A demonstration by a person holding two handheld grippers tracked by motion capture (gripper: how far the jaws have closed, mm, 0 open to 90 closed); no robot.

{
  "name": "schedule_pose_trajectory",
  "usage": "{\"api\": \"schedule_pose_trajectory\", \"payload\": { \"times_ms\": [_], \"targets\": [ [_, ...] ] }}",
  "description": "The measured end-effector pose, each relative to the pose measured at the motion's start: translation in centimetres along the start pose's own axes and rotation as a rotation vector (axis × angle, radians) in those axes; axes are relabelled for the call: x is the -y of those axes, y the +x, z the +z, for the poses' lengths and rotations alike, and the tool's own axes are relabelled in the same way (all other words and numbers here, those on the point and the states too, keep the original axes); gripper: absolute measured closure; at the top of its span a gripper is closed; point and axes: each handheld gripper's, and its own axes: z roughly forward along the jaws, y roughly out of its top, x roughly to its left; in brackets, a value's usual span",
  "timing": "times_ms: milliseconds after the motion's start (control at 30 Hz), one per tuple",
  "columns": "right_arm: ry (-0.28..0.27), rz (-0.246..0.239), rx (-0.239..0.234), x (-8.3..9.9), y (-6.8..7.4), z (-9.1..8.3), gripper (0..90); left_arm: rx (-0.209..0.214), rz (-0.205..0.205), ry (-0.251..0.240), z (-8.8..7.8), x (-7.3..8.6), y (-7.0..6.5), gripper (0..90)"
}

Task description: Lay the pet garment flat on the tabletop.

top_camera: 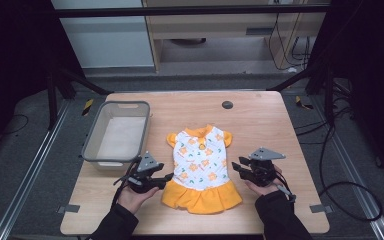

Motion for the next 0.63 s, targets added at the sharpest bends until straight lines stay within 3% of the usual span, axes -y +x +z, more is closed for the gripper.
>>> {"api": "schedule_pose_trajectory", "payload": {
  "times_ms": [300, 633],
  "targets": [
    [-0.029, 0.026, 0.071, 1.5, -0.9, -1.4, 30.1, -0.002, -0.023, -0.014, -2.3, 2.3, 0.3, 36.1],
    [-0.034, 0.087, 0.124, 3.7, -2.4, -2.8, 19.4, -0.017, -0.071, -0.019, -4.0, 4.6, 0.8, 30.7]
  ]
}}
